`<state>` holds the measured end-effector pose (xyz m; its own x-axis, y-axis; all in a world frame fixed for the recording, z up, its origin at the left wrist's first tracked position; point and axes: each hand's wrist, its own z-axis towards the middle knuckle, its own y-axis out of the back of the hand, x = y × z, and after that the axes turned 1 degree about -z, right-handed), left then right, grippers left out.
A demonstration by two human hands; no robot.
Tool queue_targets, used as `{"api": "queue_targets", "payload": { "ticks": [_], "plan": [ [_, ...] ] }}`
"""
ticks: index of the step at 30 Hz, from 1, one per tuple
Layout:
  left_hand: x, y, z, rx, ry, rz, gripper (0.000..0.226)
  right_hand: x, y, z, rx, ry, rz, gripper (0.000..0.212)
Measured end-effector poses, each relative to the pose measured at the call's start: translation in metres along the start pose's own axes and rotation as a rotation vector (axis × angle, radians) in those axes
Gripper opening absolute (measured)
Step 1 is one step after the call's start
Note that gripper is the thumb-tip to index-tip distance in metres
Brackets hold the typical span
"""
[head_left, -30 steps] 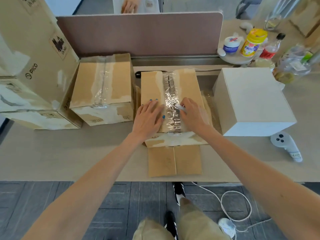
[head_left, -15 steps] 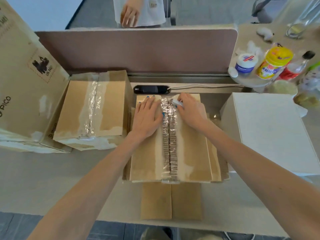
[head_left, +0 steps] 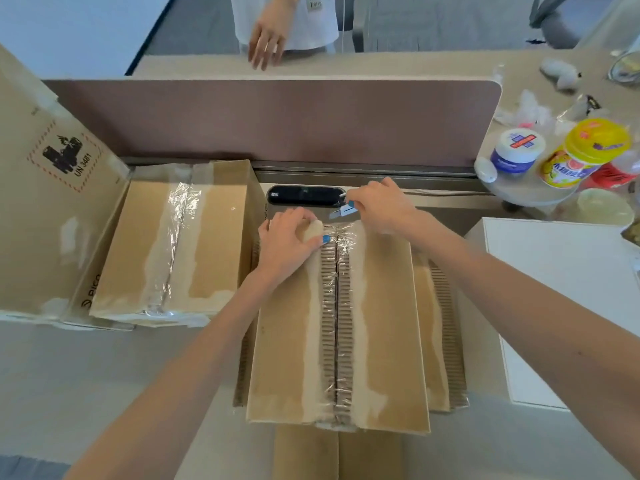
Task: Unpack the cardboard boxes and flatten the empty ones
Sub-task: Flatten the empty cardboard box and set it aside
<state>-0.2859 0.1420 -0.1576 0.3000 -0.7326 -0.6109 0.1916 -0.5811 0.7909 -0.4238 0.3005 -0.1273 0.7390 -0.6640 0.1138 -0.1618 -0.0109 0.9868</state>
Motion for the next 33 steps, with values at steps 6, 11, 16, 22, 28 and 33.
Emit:
{"api": "queue_targets", "payload": {
  "ticks": [6, 11, 16, 22, 28, 33],
  "plan": [
    [-0.003, -0.003, 0.001, -0.010, 0.021, 0.026, 0.031, -0.001, 0.002, 0.011, 0.085, 0.098, -0.026, 0.018],
    [-0.004, -0.004, -0.002, -0.005, 0.010, 0.035, 0.032, -0.001, -0.001, 0.014, 0.088, 0.171, -0.027, 0.024],
    [-0.001, -0.008, -0.008, -0.023, -0.043, 0.067, 0.031, -0.005, -0.001, 0.015, 0.092, 0.319, -0.046, 0.019],
    [-0.001, -0.012, -0.012, -0.013, -0.075, 0.118, 0.030, -0.013, -0.002, 0.004, 0.025, 0.447, -0.077, 0.019],
    [-0.001, -0.013, -0.013, -0.022, -0.109, 0.156, 0.028, -0.016, 0.003, -0.004, -0.033, 0.511, -0.116, 0.018],
    [-0.001, -0.013, -0.014, -0.023, -0.108, 0.168, 0.028, -0.026, 0.008, -0.017, -0.035, 0.521, -0.094, 0.016]
  ]
}}
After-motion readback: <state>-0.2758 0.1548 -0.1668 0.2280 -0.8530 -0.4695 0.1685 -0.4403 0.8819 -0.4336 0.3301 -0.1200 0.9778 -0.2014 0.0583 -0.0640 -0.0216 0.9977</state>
